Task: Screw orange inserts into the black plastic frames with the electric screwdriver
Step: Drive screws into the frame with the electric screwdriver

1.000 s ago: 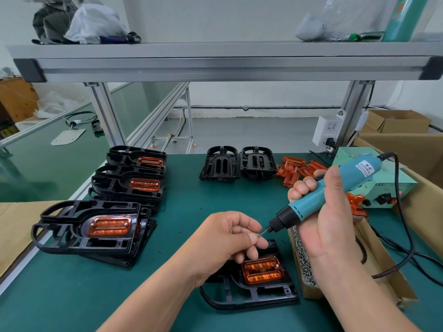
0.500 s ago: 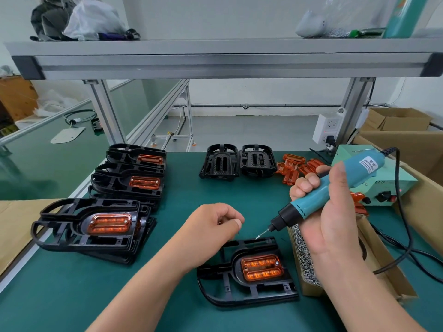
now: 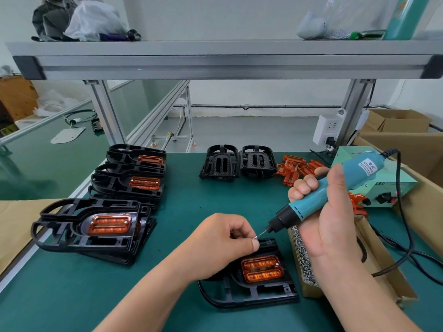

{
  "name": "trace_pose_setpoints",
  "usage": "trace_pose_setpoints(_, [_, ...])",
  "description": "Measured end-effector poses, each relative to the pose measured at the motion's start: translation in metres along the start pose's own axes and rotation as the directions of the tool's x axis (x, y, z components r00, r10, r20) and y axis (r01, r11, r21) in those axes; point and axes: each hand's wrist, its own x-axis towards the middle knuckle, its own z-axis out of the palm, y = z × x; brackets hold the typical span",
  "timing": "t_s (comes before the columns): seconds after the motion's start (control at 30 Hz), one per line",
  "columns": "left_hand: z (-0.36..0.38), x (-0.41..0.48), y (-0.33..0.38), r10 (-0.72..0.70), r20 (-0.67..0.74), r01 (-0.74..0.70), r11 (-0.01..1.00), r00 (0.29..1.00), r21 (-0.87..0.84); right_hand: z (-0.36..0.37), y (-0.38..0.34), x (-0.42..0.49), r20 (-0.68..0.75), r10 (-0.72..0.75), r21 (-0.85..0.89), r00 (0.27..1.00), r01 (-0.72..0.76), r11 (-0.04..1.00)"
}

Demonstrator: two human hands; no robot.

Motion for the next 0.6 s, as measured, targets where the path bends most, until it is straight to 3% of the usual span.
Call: trace_pose_setpoints(0.6, [0.0060,-0.0004,-0.0010,-0.010,-0.038,0.010,1.000,0.999,0.013,0.0035,0.0019,-0.0032,0.021,-0.029,-0.017,0.999,0.029,0.999])
